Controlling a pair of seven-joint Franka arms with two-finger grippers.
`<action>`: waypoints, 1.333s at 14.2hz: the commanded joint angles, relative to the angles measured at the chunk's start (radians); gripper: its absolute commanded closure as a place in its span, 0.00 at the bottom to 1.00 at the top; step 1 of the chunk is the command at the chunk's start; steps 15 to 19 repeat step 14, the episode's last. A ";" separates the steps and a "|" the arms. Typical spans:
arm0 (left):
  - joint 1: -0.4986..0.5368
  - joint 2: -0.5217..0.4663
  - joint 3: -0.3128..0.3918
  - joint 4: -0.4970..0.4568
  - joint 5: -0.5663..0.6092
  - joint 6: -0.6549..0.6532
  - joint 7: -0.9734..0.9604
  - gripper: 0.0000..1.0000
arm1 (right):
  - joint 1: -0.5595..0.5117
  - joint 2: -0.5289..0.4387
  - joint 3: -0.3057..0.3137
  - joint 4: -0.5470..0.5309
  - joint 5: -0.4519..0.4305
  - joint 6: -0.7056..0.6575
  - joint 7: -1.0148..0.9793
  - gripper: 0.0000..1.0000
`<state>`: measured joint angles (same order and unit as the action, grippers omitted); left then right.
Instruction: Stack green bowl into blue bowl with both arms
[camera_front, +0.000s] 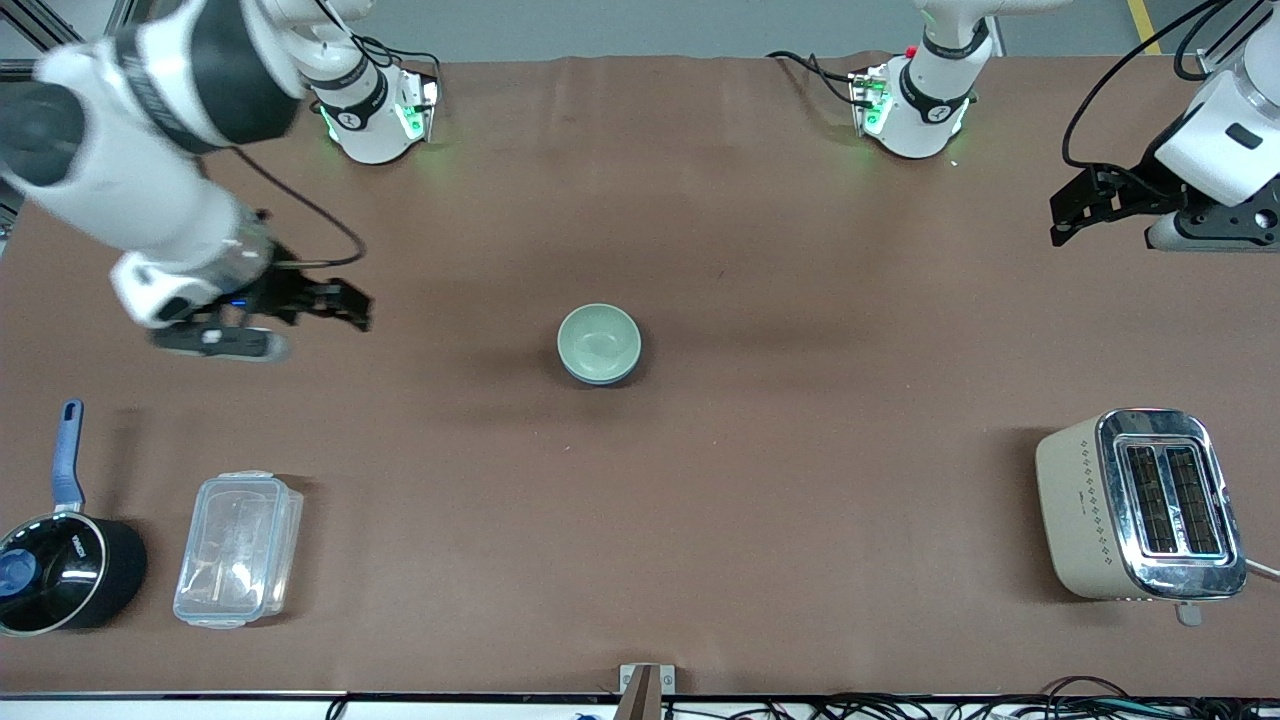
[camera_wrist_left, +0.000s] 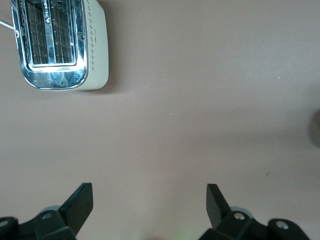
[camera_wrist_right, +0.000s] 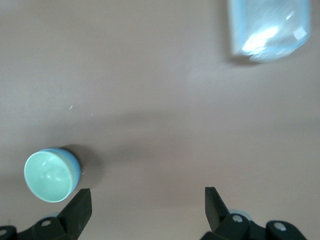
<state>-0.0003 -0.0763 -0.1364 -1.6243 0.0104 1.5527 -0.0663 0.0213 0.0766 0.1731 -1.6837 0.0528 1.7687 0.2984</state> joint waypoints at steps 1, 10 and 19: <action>0.000 -0.003 0.001 0.014 -0.009 0.000 0.010 0.00 | 0.006 0.008 -0.090 0.105 -0.025 -0.040 -0.096 0.00; -0.004 0.004 0.000 0.015 -0.009 0.000 0.005 0.00 | 0.006 -0.056 -0.241 0.266 -0.071 -0.333 -0.255 0.00; 0.000 0.004 0.000 0.015 -0.009 0.000 0.005 0.00 | -0.003 -0.116 -0.241 0.193 -0.071 -0.328 -0.255 0.00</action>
